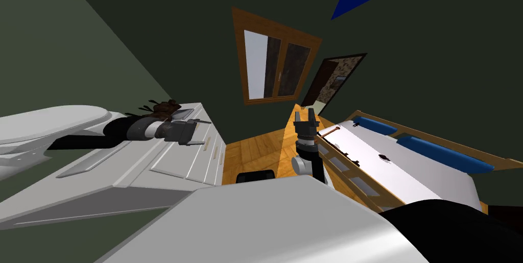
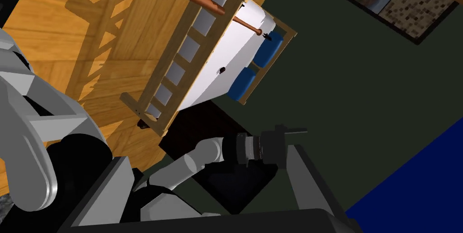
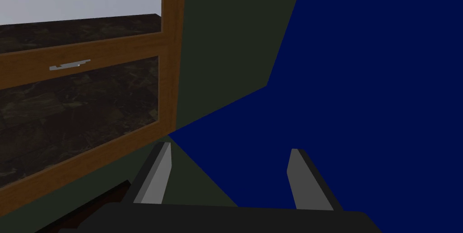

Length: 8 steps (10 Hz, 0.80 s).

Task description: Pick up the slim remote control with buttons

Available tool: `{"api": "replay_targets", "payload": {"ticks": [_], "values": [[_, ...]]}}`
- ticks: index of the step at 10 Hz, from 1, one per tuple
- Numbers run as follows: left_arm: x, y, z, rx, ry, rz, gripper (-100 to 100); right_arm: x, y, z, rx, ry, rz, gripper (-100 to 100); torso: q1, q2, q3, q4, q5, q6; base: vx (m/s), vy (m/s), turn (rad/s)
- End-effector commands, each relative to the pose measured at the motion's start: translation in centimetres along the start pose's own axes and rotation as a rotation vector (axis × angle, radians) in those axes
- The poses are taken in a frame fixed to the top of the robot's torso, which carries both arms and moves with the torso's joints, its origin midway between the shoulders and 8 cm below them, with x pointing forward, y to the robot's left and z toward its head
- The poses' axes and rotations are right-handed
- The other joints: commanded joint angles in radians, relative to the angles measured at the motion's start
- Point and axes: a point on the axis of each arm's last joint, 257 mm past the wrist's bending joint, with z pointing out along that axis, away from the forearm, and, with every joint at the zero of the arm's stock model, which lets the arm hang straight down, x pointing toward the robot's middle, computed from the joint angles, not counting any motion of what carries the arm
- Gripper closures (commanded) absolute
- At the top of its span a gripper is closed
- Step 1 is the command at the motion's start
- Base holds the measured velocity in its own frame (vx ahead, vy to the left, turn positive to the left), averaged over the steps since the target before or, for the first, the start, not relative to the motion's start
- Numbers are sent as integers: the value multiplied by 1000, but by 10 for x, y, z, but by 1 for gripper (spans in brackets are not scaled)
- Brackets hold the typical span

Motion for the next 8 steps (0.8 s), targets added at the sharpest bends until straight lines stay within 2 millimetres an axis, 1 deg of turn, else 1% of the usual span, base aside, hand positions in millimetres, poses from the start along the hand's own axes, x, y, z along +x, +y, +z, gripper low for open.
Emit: {"api": "replay_targets", "payload": {"ticks": [1,2,3,4,5,6,7,8], "values": [[10,-6,-10,60,56,48,-100,0,0,0,0,0,0,0,0,0,0,0,0,0,-14,55,-58],[22,-11,-25,110,106,92,-100,0,0,0,0,0,0,0,0,0,0,0,0,0,-15,71,-116],[27,-14,-28,137,129,111,-100,0,0,0,0,0,0,0,1,0,0,0,0,0,-18,68,-52],[36,-17,-45,189,177,142,-100,0,0,0,0,0,0,0,0,0,0,0,0,0,-21,76,-95],[41,-21,-47,211,195,169,-100,0,0,0,0,0,0,0,1,0,0,0,0,0,-24,68,-44],[42,-22,-48,215,200,170,-100,0,0,0,0,0,0,0,1,0,0,0,1,0,-9,29,5],[53,-26,-67,278,250,211,-100,0,0,0,0,0,0,0,-1,0,0,0,0,-1,-6,45,-85],[57,-29,-68,293,263,223,-100,0,0,0,0,0,0,0,-1,0,0,0,0,0,-11,58,-49]]}}
